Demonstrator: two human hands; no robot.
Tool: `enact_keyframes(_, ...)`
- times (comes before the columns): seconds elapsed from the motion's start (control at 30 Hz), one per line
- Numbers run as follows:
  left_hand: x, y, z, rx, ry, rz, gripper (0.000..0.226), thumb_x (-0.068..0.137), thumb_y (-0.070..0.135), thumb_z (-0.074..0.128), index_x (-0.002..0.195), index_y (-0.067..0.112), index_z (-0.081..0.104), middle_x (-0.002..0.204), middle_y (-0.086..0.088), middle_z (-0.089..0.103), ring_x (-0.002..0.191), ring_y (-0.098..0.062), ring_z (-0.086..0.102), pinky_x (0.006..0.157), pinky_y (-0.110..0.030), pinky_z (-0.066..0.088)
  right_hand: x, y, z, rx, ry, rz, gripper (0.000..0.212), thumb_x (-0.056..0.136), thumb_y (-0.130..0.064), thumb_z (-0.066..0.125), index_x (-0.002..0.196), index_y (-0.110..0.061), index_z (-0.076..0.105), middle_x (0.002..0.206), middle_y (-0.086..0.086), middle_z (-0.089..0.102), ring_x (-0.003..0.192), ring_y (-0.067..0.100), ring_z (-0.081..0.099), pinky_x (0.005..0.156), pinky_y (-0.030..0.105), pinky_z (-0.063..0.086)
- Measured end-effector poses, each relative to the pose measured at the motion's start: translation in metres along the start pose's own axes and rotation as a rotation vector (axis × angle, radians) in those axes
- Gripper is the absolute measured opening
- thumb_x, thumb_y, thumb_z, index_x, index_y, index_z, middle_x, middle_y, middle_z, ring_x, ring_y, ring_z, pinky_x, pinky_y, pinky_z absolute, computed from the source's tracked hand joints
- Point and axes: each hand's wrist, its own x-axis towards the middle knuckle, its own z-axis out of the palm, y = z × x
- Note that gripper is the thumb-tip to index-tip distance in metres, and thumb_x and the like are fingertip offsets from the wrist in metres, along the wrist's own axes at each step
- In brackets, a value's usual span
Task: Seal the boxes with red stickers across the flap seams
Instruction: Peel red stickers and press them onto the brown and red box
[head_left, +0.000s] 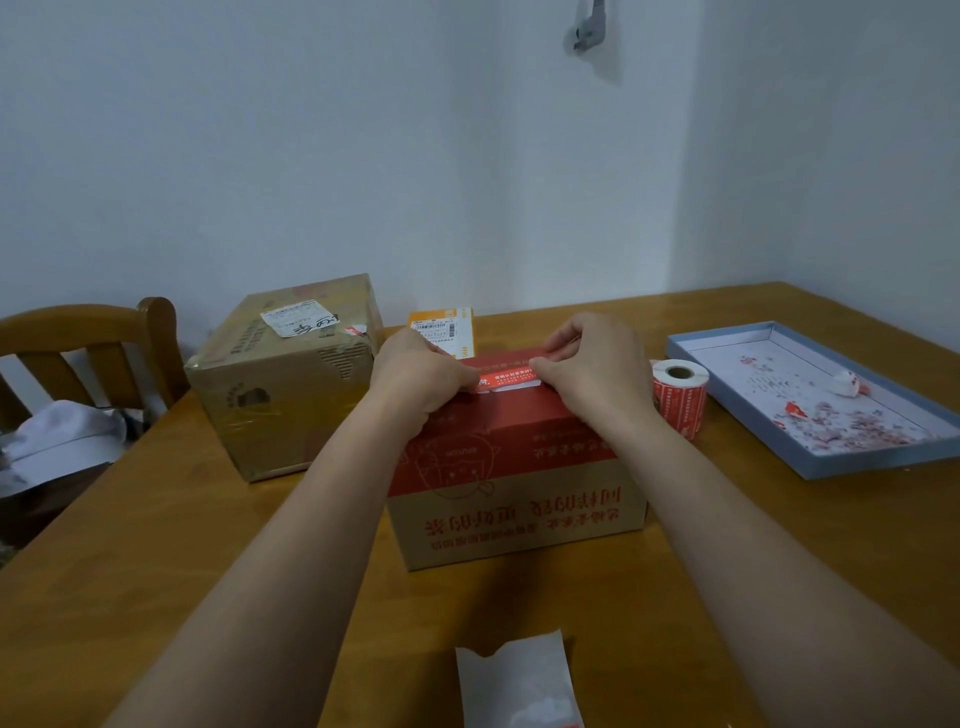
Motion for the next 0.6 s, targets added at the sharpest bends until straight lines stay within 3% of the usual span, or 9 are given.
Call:
enact_keyframes(0.17,0.0014,-0.0004,0.0004,-0.005,-0.007,-0.005,0.024,0.072,0.013,0.084,0.081,0.009,0.061,0.084,-0.009,0.066,0.070,-0.021,0.062,0.062,-0.032,0.051,-0.0016,-0.0005,0.0012,-0.007,0.007,-0.002,0.011,0.082,-0.027,0.073,0.088,-0.026,0.064,0.085,-0.012,0.068,0.085,0.006,0.062,0.052,0.019,0.033)
enact_keyframes(0.4,0.0027,-0.0001,0.0010,0.014,-0.002,0.000,0.028,0.073,0.014,0.083,0.091,0.007,0.062,0.085,-0.010,0.064,0.067,-0.019,0.058,0.054,-0.029,0.046,-0.0023,-0.0010,0.0012,-0.022,0.009,-0.007,0.011,0.082,-0.027,0.072,0.084,-0.029,0.062,0.083,-0.013,0.067,0.087,0.006,0.062,0.052,0.018,0.032)
enact_keyframes(0.6,0.0065,-0.0018,0.0023,0.046,0.008,-0.013,0.037,0.072,0.017,0.084,0.101,0.005,0.064,0.095,-0.010,0.064,0.077,-0.020,0.058,0.060,-0.031,0.047,-0.0018,-0.0008,0.0036,-0.058,0.015,-0.009,0.011,0.083,-0.028,0.071,0.084,-0.030,0.061,0.092,-0.010,0.069,0.093,0.010,0.062,0.052,0.019,0.031)
